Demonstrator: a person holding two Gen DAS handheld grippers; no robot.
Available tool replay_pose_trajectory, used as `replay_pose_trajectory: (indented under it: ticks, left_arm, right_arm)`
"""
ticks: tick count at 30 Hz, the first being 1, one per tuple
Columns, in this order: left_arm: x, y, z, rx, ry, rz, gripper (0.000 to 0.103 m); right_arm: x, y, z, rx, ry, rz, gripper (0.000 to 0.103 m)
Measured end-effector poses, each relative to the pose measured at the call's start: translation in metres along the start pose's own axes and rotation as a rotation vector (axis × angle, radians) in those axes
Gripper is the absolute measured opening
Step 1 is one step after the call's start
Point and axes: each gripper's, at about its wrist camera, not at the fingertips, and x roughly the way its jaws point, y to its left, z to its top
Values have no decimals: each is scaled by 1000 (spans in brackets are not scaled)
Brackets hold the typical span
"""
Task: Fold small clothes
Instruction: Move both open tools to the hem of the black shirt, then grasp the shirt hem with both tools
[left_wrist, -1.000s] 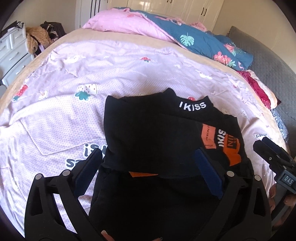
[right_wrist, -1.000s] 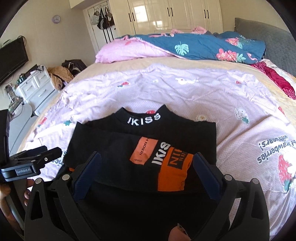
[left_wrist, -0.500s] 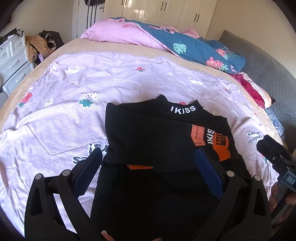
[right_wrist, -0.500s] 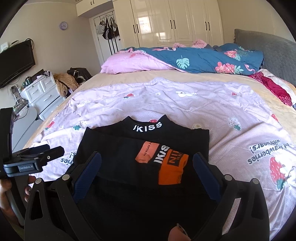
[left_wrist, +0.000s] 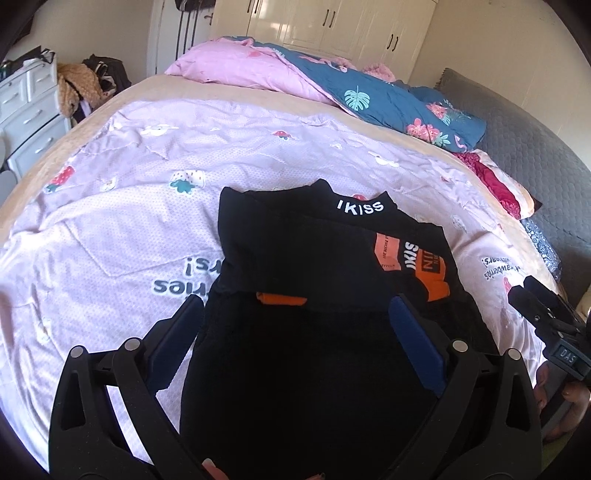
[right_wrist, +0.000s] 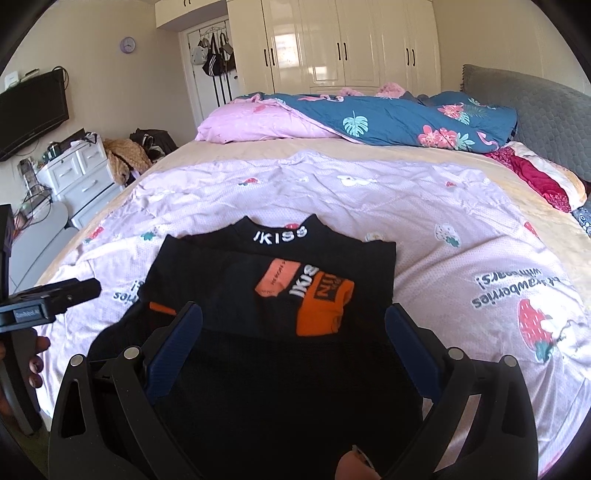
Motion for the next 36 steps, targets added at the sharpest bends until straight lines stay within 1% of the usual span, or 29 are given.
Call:
replay_pose_trajectory:
  ticks: [3,13,21,27,31,36]
  left_arm:
    - [-2,5,-10,-13,12,-8,94]
    - [-12,20,-36,-31,35,18,94]
    - [-18,35,-64,-66,75,43,94]
    - [-25,40,-86,-54,113,65,94]
    - [-32,45,-100,-52,135,58,94]
    - [-43,48,-114,-45,141,36,93]
  right_arm:
    - [-2,-2,-9,1,13,-8,99]
    - [-16,-16,-35,35,53,-18,99]
    - [-29,-29,-62,73,92,-14,99]
    - [-41,-33,-78,68,109,-18,99]
    - [-51,-36,-88,60,111,-26,99]
    - [-62,-42,-101,49,123,-38,99]
